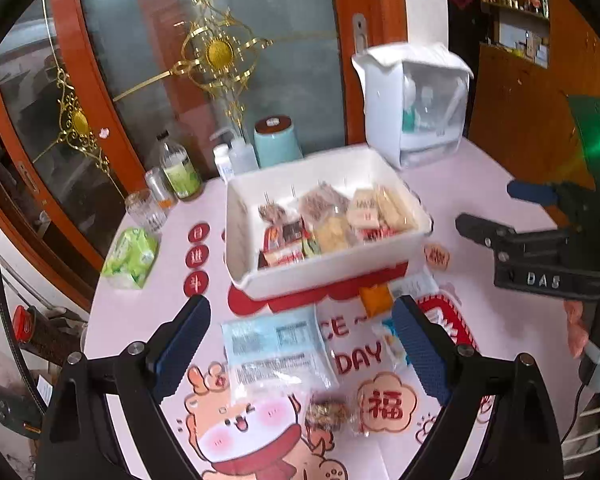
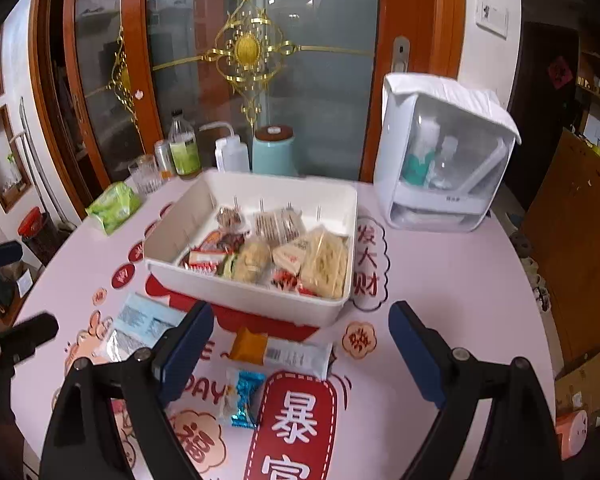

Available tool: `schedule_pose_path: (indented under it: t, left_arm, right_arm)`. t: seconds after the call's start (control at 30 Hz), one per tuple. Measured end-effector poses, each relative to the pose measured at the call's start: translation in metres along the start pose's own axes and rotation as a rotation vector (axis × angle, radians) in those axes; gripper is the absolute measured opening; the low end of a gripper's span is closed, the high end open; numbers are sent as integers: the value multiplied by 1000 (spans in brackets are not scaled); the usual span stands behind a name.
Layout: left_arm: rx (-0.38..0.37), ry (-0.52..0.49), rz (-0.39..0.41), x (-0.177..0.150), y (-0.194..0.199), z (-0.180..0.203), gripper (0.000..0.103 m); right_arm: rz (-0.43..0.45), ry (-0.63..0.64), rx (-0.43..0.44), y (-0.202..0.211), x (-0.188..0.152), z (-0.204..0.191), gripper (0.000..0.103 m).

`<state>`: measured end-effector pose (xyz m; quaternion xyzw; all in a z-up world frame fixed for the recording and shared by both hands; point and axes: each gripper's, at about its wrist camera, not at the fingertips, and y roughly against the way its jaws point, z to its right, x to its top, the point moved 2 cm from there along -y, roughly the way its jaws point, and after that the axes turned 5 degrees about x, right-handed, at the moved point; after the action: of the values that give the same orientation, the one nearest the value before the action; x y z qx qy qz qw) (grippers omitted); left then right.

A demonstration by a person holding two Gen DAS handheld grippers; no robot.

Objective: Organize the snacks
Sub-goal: 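Move both tools back toward the remaining snacks, then grasp clear nut bag with left tool while right tool grasps blue biscuit packet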

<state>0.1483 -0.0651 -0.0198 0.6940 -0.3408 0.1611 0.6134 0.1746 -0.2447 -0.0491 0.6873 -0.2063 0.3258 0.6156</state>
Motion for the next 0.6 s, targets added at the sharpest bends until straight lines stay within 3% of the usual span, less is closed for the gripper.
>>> schedule_pose_path:
  t: [0.2, 0.5, 0.6]
  left_arm:
    - [-32, 39, -115, -50, -39, 11, 92]
    - [-97, 206, -308, -127, -97, 10, 92]
    - [-96, 233, -337, -140, -108, 8, 92]
  right_arm:
    - [-55, -30, 23, -21, -28, -2, 90]
    - [-181, -115, 55, -65, -80, -2, 82]
    - [-224, -144, 75, -81, -93, -3, 80]
